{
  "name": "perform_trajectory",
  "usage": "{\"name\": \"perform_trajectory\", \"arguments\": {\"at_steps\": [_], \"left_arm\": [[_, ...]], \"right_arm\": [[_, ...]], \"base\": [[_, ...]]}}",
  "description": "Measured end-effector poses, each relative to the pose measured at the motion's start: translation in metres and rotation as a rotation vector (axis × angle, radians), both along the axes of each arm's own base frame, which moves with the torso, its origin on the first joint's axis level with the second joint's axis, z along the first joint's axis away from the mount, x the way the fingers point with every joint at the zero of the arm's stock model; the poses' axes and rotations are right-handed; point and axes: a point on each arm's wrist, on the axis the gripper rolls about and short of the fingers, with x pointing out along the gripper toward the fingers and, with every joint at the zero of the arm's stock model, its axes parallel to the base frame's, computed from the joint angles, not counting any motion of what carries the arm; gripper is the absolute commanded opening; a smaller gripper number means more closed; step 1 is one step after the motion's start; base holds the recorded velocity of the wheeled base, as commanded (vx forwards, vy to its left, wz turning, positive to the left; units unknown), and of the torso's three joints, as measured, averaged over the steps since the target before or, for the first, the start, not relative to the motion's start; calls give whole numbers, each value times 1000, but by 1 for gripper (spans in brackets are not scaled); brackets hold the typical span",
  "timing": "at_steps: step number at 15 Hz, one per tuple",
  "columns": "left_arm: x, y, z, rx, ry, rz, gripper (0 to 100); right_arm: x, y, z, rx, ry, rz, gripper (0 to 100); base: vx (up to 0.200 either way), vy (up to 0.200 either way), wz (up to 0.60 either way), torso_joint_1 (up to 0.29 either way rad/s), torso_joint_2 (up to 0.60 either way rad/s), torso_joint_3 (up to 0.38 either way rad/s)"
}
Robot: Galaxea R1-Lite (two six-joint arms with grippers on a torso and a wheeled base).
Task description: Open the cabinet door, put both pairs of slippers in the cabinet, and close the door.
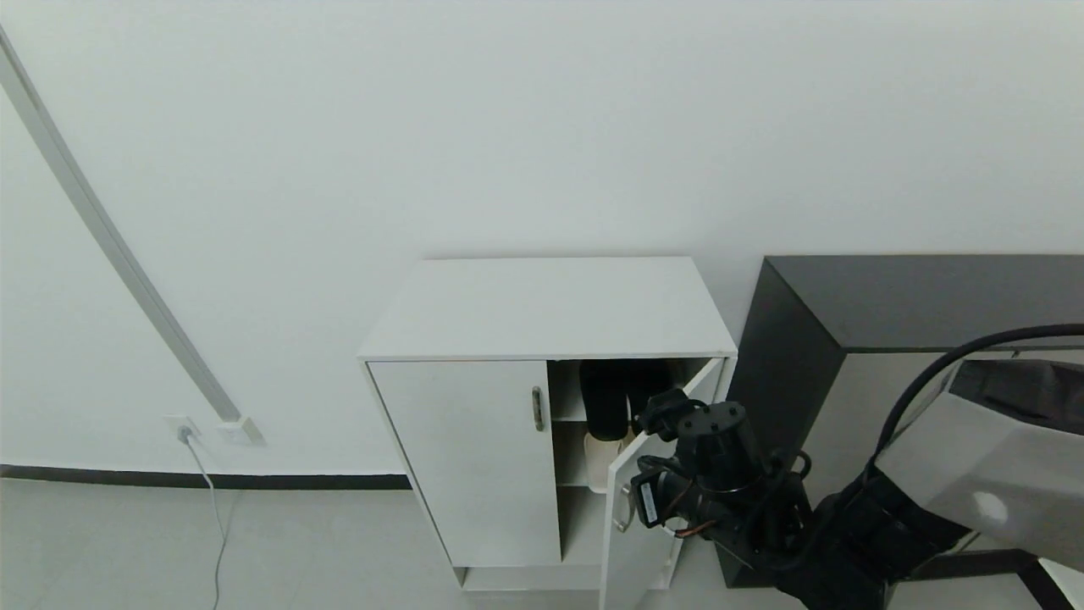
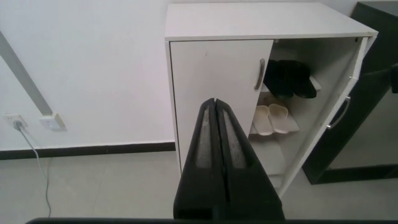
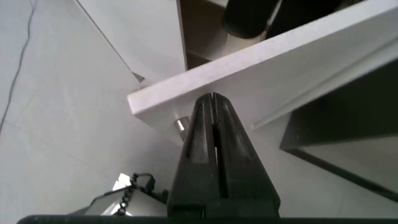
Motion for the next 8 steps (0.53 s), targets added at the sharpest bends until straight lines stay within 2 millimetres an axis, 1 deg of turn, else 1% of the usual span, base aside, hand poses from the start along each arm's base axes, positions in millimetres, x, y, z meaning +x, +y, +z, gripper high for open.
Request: {"name": "perform_trajectory", "arguments": {"at_steps": [4, 8], "left_arm": [[0, 0, 0, 0, 0, 0, 0], [0, 0, 0, 0, 0, 0, 0]], "right_arm": [[20, 13, -7, 30, -33, -7, 0], [42, 21, -17, 64, -69, -23, 0]], "base": [[0, 0, 0, 0, 0, 0], [0, 0, 0, 0, 0, 0]]}}
